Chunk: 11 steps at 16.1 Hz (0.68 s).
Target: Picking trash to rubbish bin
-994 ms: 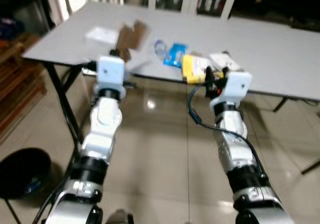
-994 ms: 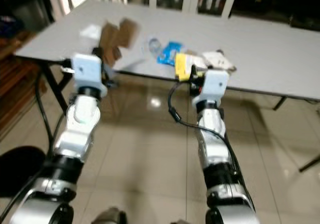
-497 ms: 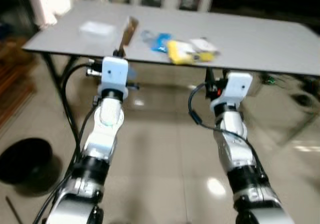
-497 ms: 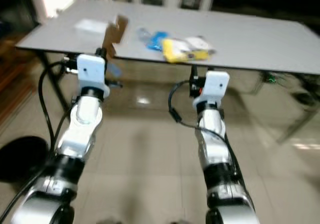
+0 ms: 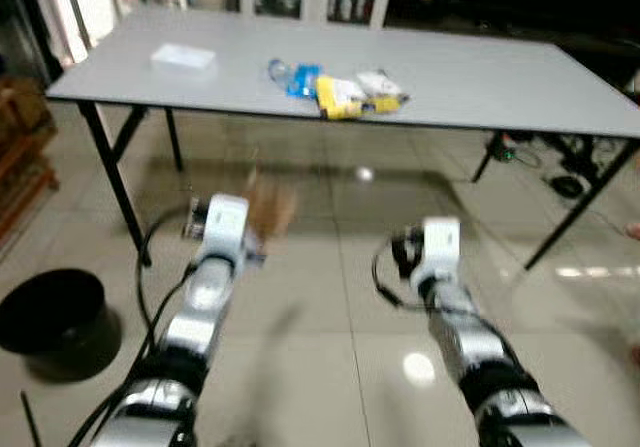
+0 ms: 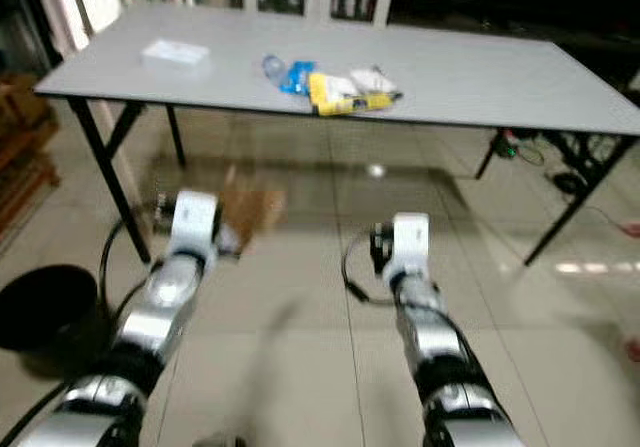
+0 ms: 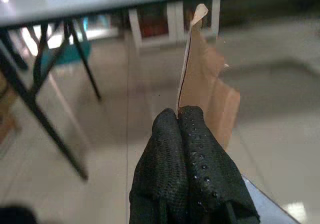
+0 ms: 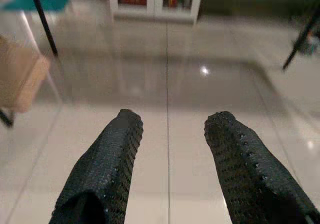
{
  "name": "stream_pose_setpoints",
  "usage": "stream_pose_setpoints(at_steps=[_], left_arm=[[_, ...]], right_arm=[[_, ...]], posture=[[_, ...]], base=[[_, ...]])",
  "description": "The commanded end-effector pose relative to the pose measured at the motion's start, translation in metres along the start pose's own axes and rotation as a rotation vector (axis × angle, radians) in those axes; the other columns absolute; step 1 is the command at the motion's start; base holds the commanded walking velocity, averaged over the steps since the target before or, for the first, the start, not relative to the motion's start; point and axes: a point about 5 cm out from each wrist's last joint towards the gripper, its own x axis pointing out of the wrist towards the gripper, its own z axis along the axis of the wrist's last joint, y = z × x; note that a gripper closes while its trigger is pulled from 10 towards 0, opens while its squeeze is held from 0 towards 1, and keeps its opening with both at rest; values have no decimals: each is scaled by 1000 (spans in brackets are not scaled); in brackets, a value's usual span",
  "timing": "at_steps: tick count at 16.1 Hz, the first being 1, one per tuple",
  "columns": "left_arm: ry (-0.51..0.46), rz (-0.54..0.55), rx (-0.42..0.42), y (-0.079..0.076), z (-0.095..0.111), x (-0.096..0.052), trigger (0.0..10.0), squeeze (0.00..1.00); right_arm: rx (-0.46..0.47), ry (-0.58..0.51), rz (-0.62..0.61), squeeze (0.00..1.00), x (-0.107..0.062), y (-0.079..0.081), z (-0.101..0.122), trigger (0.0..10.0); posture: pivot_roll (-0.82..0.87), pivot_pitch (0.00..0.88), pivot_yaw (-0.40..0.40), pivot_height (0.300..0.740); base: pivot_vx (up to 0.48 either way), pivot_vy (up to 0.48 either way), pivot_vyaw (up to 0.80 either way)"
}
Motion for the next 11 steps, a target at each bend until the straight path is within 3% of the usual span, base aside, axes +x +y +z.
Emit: stream_pose_setpoints(at_steps=[1,2,4,9,11], left_arm=[[33,-28,5,-2,-7,0,10000,0],[142,-38,-3,0,-32,-7,10000,0],[370,-73,83,4,-88,-33,10000,0],[609,-40,67,4,-143,-76,10000,0],[652,-32,13,0,-155,-87,10000,0]], right_arm=[[-34,75,7,0,-3,-6,-13,10000],[-63,161,12,0,-10,-10,-35,10000],[-79,358,19,0,-31,-16,-81,10000],[-50,504,42,0,-56,-14,-119,10000],[-57,531,22,0,-63,-16,-127,10000]], posture=[[14,24,-90,740],[15,24,-92,740],[17,18,-97,740],[24,16,-106,740],[28,11,-108,740]], base=[[0,0,0],[0,0,0],[0,0,0],[0,0,0],[0,0,603]])
